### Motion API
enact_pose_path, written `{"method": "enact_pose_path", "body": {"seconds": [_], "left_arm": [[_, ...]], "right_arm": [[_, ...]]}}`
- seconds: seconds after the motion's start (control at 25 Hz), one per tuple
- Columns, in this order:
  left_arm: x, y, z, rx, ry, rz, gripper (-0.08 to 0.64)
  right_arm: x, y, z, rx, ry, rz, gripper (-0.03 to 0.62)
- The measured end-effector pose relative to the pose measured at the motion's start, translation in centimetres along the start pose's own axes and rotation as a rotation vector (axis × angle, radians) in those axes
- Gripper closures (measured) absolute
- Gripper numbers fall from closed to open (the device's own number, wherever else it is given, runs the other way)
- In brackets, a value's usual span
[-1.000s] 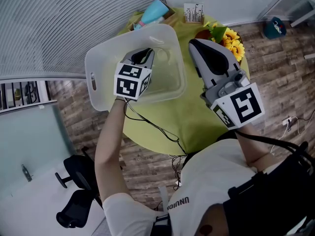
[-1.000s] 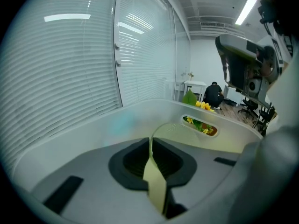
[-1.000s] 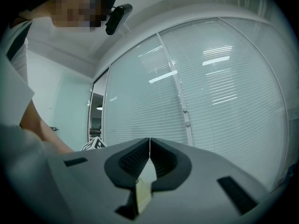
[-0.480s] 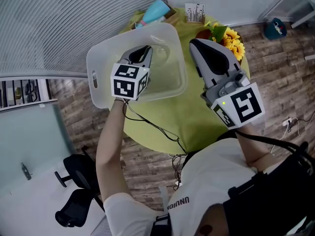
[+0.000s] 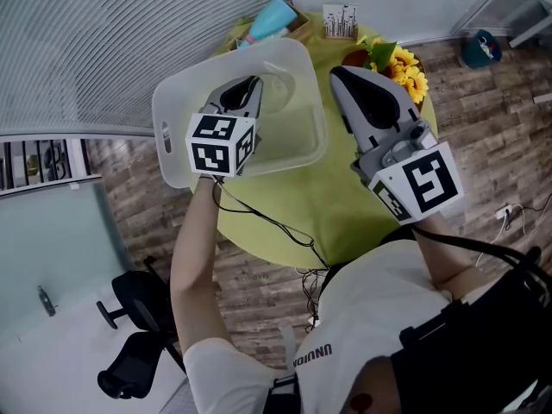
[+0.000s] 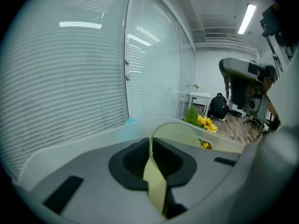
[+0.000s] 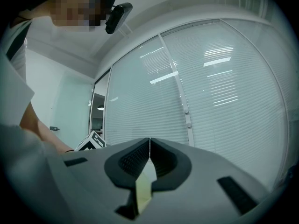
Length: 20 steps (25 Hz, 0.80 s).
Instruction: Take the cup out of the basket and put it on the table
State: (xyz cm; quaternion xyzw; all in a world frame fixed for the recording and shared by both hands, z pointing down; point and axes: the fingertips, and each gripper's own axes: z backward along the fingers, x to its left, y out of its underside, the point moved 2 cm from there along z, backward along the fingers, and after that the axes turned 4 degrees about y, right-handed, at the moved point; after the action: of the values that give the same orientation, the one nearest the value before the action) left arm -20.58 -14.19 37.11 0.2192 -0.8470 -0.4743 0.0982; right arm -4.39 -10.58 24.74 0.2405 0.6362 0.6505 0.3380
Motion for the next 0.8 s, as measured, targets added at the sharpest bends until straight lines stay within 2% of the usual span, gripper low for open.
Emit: {"method": "enact_pose_path", "body": {"seconds": [0.8], "left_arm": [[0.2,-1.8,1.6,-0.114,-0.036,0.039,0.528]], "right_arm": [[0.2,-0.3,0.2,-0.002,-0.001,0.014,0.572]]}}
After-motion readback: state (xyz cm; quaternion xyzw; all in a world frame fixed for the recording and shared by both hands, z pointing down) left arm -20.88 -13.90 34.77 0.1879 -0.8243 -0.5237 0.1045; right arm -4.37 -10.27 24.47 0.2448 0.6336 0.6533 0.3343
